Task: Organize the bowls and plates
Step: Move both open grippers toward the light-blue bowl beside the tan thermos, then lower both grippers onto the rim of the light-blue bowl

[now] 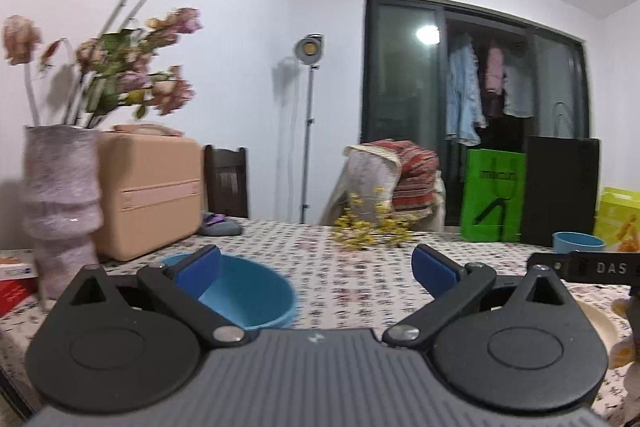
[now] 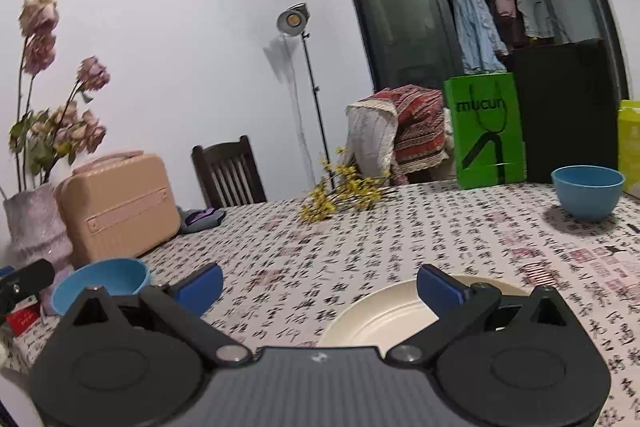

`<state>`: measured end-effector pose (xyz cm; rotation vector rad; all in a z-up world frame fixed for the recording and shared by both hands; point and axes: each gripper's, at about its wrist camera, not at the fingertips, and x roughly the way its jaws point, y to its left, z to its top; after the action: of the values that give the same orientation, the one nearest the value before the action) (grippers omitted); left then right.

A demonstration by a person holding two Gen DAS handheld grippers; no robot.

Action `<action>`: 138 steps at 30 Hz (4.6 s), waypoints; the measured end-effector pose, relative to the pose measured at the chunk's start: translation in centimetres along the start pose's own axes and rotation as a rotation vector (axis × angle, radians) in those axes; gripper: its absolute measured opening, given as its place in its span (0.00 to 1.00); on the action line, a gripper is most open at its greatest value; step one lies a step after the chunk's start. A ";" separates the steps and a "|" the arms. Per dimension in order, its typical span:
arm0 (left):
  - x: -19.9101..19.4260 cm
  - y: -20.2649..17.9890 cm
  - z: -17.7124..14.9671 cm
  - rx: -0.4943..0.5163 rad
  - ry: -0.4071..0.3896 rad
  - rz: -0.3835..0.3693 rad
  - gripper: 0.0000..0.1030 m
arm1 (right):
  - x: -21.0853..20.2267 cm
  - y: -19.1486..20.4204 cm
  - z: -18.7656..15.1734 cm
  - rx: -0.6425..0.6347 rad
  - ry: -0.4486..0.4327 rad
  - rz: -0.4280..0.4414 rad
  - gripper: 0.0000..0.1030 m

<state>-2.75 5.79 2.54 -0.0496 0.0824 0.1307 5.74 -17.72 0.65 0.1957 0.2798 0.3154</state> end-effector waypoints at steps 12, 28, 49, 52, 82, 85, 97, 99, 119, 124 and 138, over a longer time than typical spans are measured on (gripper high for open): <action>3.3 -3.9 0.4 0.001 0.037 -0.121 1.00 | -1.0 -4.3 1.5 0.035 -0.038 -0.092 1.00; 6.8 -8.7 1.3 -0.002 0.053 -0.253 1.00 | -1.8 -9.8 1.9 0.082 -0.045 -0.231 1.00; 10.6 -14.8 3.0 0.036 0.098 -0.366 1.00 | -1.6 -13.6 4.4 0.076 -0.054 -0.357 1.00; 10.9 -15.6 3.0 0.043 0.109 -0.381 1.00 | -1.7 -14.1 4.8 0.072 -0.053 -0.377 1.00; 16.3 -25.1 5.8 0.117 0.188 -0.455 1.00 | -1.2 -21.8 8.5 0.088 -0.034 -0.525 1.00; 16.8 -26.0 5.8 0.117 0.191 -0.455 1.00 | -1.1 -22.4 9.0 0.086 -0.038 -0.534 1.00; 20.1 -28.9 6.1 0.104 0.257 -0.439 1.00 | 0.3 -25.3 10.3 0.117 -0.044 -0.564 1.00; 20.8 -29.3 6.1 0.102 0.267 -0.437 1.00 | 0.7 -25.8 10.6 0.123 -0.045 -0.568 1.00; 27.0 -33.3 6.5 0.083 0.326 -0.394 1.00 | 5.7 -31.0 12.7 0.219 -0.016 -0.604 1.00; 28.5 -34.6 6.6 0.083 0.336 -0.379 1.00 | 7.2 -32.1 13.2 0.228 -0.008 -0.611 1.00; 32.4 -37.8 6.3 0.081 0.366 -0.320 1.00 | 10.5 -35.9 14.7 0.280 0.007 -0.648 1.00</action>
<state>34.74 -27.17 7.75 -0.0048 0.4422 -0.2031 29.64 -49.83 3.69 0.3661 0.3776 -0.3682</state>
